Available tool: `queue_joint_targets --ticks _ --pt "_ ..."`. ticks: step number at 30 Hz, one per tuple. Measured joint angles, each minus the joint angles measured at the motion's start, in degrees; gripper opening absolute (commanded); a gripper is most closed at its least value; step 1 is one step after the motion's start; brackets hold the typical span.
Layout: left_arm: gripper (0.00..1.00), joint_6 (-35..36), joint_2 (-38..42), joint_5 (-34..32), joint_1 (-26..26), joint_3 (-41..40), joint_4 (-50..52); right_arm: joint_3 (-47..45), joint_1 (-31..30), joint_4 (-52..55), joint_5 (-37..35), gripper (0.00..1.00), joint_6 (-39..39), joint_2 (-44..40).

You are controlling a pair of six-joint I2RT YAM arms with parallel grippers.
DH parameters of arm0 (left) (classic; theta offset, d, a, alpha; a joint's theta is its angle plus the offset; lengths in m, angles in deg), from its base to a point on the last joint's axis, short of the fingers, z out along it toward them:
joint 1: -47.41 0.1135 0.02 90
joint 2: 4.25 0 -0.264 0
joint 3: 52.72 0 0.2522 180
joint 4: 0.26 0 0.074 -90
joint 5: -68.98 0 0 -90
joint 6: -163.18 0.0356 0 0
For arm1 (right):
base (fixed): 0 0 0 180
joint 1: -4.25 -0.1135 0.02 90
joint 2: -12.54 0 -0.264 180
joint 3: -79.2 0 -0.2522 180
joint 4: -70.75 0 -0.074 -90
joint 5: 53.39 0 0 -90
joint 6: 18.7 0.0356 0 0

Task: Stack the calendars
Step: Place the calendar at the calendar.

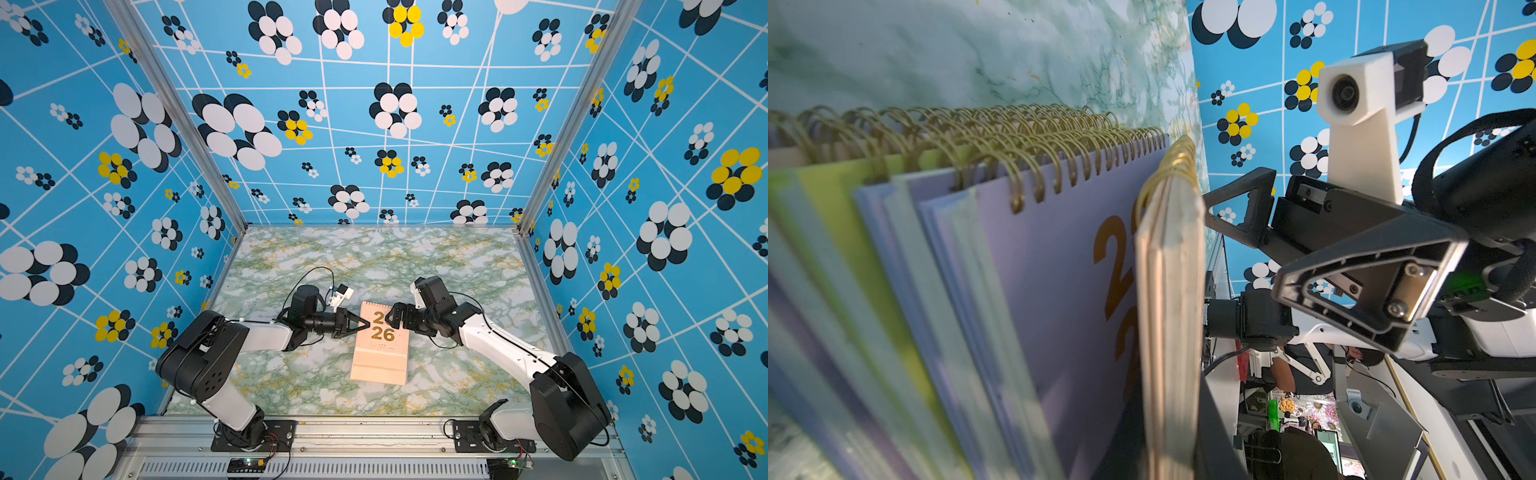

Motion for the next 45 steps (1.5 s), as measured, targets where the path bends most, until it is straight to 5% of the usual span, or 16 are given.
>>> queue_joint_targets --ticks 19,32,45 --pt "0.00 -3.8 -2.9 0.4 0.0 0.2 -5.7 -0.7 -0.1 -0.4 0.0 0.99 0.2 1.1" --pt "0.01 -0.4 -2.3 0.3 0.2 1.2 -0.7 -0.7 -0.5 -0.5 0.0 0.99 0.7 2.7" --pt "0.54 3.3 -0.5 -2.0 1.4 1.4 4.3 -0.7 -0.9 -1.5 0.0 0.99 0.9 2.9"
